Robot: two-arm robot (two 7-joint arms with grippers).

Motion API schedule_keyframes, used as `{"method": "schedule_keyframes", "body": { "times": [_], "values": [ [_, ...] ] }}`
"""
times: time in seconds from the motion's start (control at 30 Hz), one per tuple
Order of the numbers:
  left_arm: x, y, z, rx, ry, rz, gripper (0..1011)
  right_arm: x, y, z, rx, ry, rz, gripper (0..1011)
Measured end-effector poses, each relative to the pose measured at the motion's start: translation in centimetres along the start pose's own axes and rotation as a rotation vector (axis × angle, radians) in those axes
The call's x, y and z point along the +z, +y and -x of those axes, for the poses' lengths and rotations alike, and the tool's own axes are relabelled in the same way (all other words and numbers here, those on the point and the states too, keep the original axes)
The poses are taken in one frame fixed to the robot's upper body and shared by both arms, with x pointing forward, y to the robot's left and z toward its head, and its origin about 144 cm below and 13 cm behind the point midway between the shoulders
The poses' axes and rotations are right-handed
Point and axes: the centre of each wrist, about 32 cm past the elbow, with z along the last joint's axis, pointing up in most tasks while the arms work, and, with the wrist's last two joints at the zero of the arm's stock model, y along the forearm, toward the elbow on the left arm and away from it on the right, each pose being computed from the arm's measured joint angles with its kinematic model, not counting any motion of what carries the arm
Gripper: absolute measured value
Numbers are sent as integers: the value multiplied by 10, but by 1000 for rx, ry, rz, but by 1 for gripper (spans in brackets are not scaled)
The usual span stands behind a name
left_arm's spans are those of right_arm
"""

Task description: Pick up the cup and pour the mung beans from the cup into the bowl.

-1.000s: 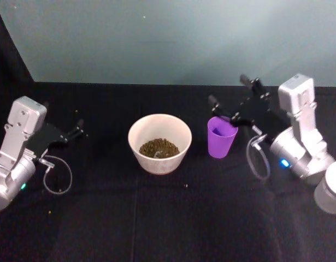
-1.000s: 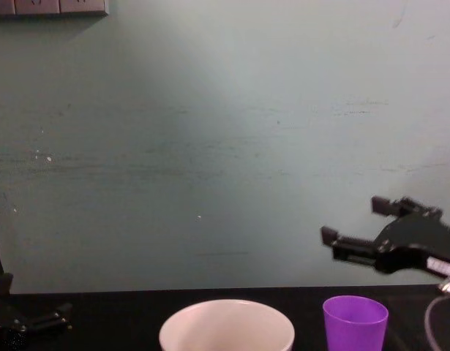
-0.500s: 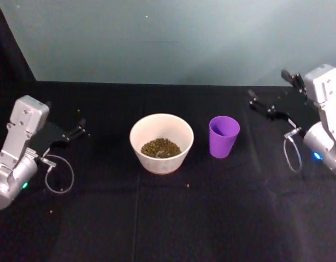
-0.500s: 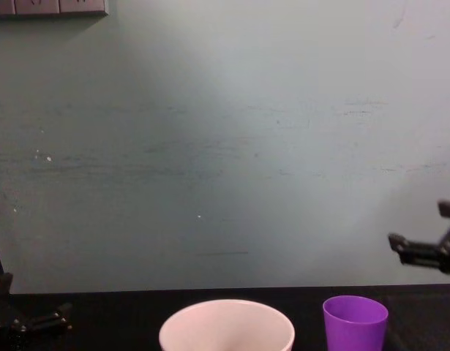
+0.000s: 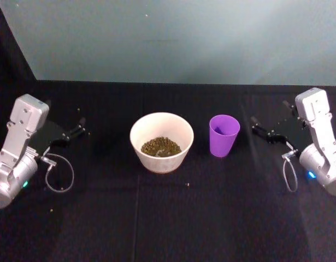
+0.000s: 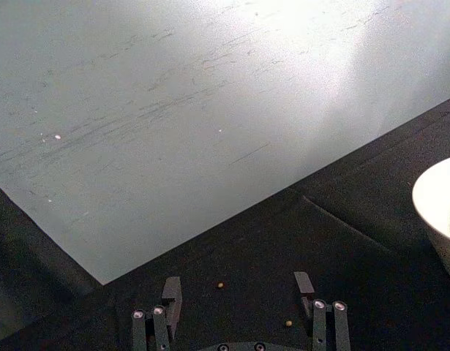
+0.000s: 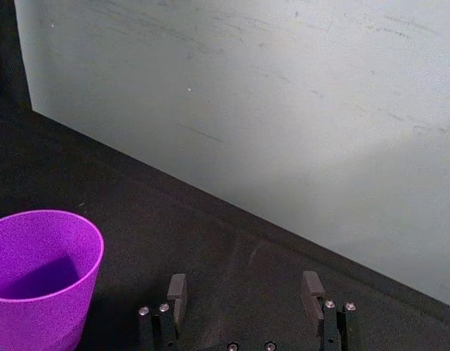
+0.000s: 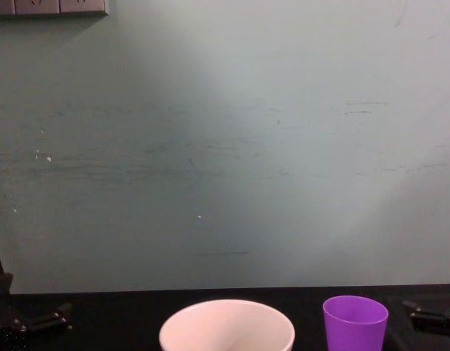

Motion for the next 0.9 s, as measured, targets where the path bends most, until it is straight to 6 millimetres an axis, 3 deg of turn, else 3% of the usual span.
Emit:
{"method": "schedule_keyframes", "body": {
  "times": [0.9],
  "values": [
    [0,0,0,0,0,0,1000,1,1,12,-63,35,-30,1003]
  ]
}}
